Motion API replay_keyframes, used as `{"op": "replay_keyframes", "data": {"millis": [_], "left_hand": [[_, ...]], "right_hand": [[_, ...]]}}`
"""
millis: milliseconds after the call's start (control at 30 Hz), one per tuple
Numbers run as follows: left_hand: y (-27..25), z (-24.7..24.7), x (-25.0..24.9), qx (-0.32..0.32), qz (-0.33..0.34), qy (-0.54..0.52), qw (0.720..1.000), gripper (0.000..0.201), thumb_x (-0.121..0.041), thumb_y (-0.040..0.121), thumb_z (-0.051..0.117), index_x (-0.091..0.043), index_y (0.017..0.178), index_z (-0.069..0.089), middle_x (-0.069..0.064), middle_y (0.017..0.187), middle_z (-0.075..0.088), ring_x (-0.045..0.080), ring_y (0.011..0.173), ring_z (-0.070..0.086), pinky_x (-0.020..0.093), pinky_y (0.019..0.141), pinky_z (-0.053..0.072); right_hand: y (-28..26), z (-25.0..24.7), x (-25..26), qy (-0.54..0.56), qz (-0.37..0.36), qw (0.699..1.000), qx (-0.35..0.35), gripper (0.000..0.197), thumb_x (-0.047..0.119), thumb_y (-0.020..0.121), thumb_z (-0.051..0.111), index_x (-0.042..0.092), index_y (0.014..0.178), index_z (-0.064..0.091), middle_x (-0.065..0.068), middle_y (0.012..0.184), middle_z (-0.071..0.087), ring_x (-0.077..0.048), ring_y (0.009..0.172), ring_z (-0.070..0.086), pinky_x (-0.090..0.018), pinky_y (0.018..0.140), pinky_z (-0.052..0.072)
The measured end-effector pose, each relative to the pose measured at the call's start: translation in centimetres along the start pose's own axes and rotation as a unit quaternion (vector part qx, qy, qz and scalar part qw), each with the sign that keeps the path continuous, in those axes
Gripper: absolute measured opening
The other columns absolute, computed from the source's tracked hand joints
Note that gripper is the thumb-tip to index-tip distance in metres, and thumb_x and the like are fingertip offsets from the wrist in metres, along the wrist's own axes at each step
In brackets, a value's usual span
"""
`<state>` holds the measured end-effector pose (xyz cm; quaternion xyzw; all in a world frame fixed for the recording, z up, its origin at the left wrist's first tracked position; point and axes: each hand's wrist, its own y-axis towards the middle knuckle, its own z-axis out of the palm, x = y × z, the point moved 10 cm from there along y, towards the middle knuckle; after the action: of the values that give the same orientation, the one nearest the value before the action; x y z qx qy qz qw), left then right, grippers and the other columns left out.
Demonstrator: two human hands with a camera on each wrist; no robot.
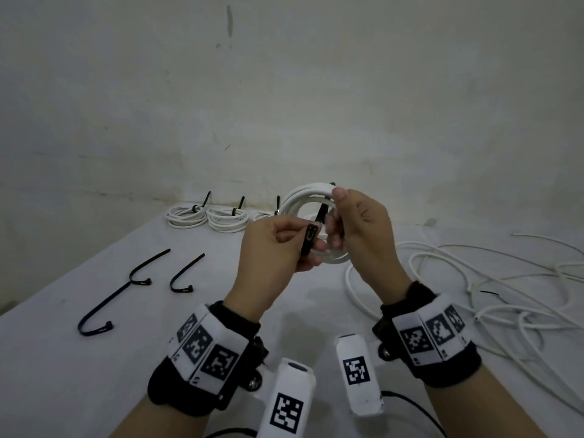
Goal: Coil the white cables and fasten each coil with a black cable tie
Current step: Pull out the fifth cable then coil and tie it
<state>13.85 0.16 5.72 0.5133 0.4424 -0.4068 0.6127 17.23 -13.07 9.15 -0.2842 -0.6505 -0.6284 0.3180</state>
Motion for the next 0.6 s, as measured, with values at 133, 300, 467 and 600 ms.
{"op": "replay_keyframes", "data": {"millis": [133, 300, 467, 600], "left_hand": [[0.1, 0.3, 0.1, 0.005, -0.004, -0.004, 1.000, 0.006, -0.006, 0.088, 0.063, -0.002, 0.087, 0.067, 0.004, 0.060, 0.069, 0.009, 0.044, 0.058, 0.021, 0.052, 0.054], [0.2, 0.1, 0.1, 0.002, 0.009, -0.014, 1.000, 0.012, -0.006, 0.086, 0.066, -0.005, 0.090, 0.054, 0.011, 0.069, 0.071, 0.013, 0.046, 0.060, 0.025, 0.051, 0.054], [-0.1, 1.1, -1.0, 0.055, 0.068, 0.000, 0.996, 0.015, 0.002, 0.093, 0.052, -0.006, 0.086, 0.063, 0.006, 0.092, 0.063, 0.012, 0.061, 0.067, 0.022, 0.064, 0.056], [-0.1, 1.2, -1.4, 0.100, 0.094, -0.023, 0.990, 0.026, -0.001, 0.081, 0.051, -0.010, 0.078, 0.075, -0.002, 0.099, 0.066, 0.013, 0.096, 0.066, 0.023, 0.079, 0.052]], "right_hand": [[0.1, -0.5, -0.4, -0.006, 0.007, 1.000, -0.015, 0.045, 0.034, 0.097, 0.047, -0.003, 0.074, 0.059, -0.015, 0.045, 0.049, -0.013, 0.036, 0.040, -0.023, 0.044, 0.036], [0.2, -1.4, -1.9, 0.061, 0.061, 0.995, -0.055, 0.050, 0.030, 0.097, 0.050, -0.017, 0.081, 0.054, -0.043, 0.078, 0.054, -0.012, 0.038, 0.036, -0.023, 0.043, 0.034], [-0.1, -1.6, -3.1, 0.073, 0.096, 0.990, -0.079, 0.044, 0.032, 0.094, 0.057, -0.006, 0.070, 0.059, -0.019, 0.060, 0.046, -0.013, 0.038, 0.038, -0.022, 0.043, 0.035], [-0.1, -2.0, -3.5, 0.060, 0.110, 0.988, -0.094, 0.042, 0.036, 0.092, 0.060, 0.005, 0.063, 0.059, -0.013, 0.049, 0.046, -0.018, 0.040, 0.039, -0.024, 0.044, 0.032]]}}
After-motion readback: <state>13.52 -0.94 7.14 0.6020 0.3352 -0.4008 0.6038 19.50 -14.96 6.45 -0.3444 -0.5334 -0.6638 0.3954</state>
